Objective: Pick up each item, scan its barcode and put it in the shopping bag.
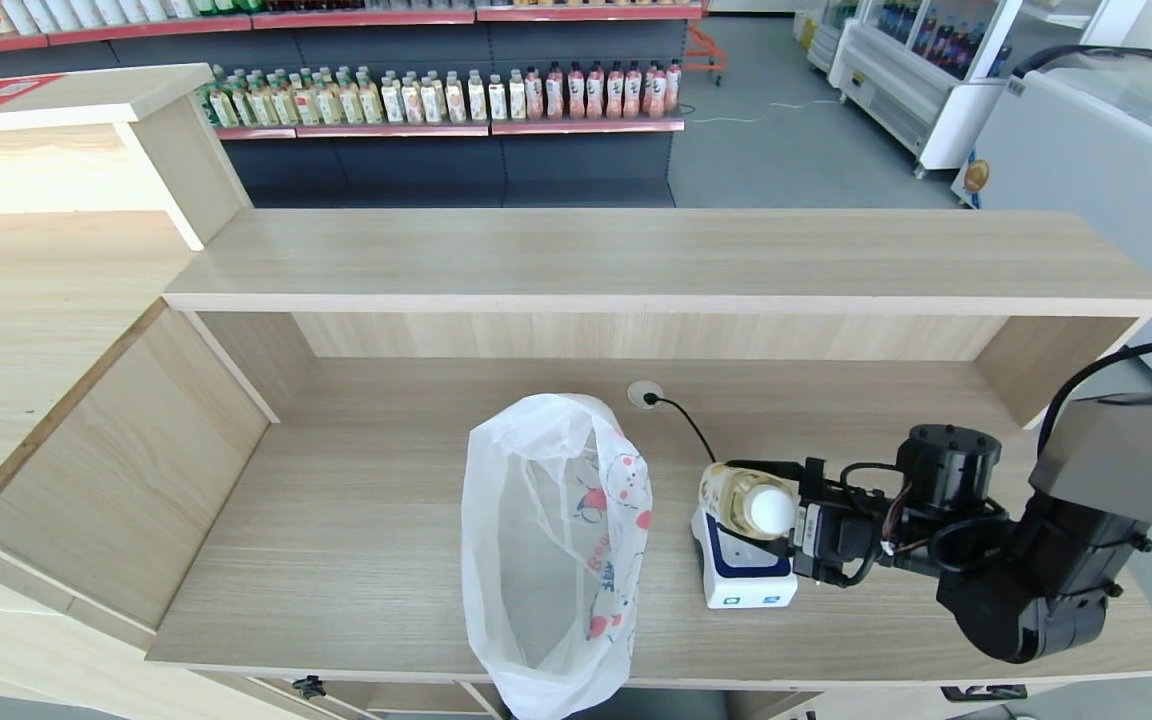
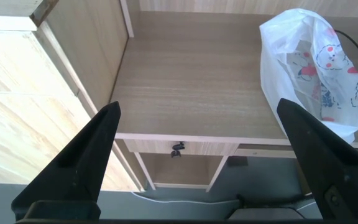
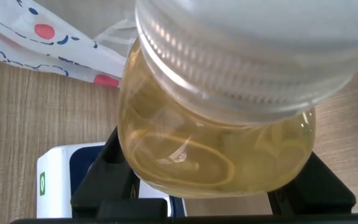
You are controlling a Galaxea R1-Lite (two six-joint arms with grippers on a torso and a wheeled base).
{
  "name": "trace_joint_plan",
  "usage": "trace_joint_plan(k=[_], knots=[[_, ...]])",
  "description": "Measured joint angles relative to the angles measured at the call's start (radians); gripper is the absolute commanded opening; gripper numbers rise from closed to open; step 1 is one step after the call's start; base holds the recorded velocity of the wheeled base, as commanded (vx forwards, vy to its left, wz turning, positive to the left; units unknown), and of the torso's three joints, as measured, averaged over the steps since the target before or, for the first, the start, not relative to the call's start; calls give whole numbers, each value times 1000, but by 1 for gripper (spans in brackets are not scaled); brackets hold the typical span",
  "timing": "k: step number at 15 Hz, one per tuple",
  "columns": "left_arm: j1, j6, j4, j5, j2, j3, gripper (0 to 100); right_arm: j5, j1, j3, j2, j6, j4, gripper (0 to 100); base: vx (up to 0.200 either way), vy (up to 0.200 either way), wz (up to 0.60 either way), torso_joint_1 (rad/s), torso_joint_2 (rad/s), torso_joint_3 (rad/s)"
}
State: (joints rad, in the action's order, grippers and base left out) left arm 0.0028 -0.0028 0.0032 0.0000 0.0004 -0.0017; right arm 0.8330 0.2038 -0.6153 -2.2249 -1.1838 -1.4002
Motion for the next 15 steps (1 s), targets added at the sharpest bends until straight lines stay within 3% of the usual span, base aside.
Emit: trace_joint_plan(k=[12, 15], knots=[[0, 0, 0, 0, 0, 0, 100, -2, -22, 32, 23, 1, 11, 0, 0, 0, 0, 0, 0, 0], [0, 0, 0, 0, 0, 0, 100, 0, -31, 72, 126, 150, 10, 0, 0, 0, 0, 0, 0, 0]])
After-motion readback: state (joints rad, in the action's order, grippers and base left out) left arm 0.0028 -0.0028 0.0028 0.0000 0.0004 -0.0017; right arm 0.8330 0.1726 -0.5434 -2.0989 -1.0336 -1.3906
